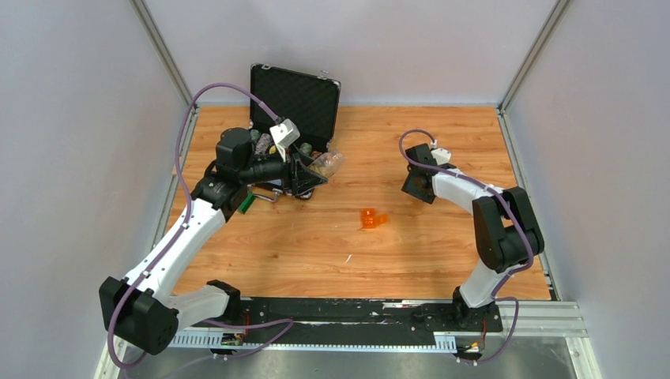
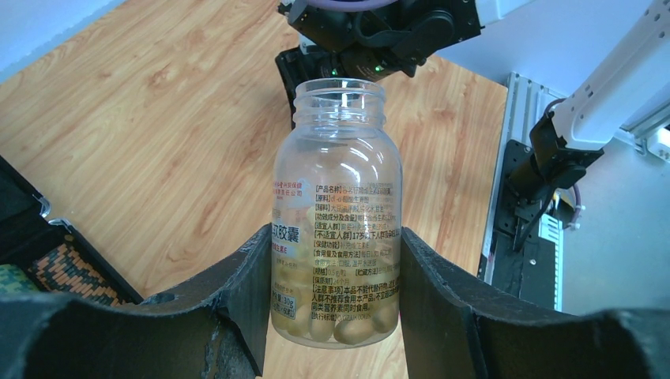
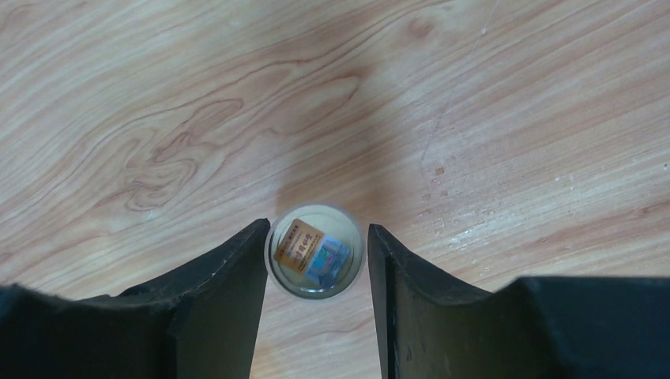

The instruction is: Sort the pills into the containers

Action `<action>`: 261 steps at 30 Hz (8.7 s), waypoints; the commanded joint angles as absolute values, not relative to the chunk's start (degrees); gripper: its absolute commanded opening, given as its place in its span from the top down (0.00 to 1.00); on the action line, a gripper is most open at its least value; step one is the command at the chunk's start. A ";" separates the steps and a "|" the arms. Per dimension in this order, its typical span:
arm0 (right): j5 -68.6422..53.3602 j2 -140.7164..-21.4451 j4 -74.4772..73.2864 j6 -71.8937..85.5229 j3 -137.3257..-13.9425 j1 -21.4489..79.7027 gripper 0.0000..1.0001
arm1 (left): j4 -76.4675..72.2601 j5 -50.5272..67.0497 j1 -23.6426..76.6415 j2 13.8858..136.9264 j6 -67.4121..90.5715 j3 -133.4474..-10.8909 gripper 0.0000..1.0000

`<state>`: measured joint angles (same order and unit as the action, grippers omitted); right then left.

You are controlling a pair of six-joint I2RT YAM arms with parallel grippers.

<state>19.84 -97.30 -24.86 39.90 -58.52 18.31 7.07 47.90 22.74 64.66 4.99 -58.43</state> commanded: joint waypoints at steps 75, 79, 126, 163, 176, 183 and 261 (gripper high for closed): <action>-24.60 -83.59 -16.72 44.98 -87.18 36.25 0.72 | -7.45 41.17 24.61 69.19 12.48 -59.90 0.47; -26.16 -83.24 -15.49 43.76 -86.73 36.43 0.73 | -5.93 42.20 24.61 70.19 11.87 -60.52 0.46; -3.60 -64.56 -23.22 42.65 -57.24 23.13 0.10 | 9.97 7.01 46.00 71.20 -28.53 -51.16 1.00; -4.12 -73.45 -27.16 46.72 -52.16 18.23 0.18 | 20.85 -2.30 56.18 94.81 -26.86 -64.27 1.00; -4.93 -73.63 -27.27 47.29 -50.45 16.16 0.18 | 27.36 -7.99 59.10 100.59 -27.14 -70.74 1.00; -5.60 -73.50 -27.32 47.07 -50.30 15.48 0.18 | 30.29 -10.77 59.62 101.54 -26.89 -73.29 1.00; -10.07 -72.50 -28.64 47.13 -51.75 10.05 0.19 | 35.54 -13.84 60.47 96.06 -24.47 -78.93 1.00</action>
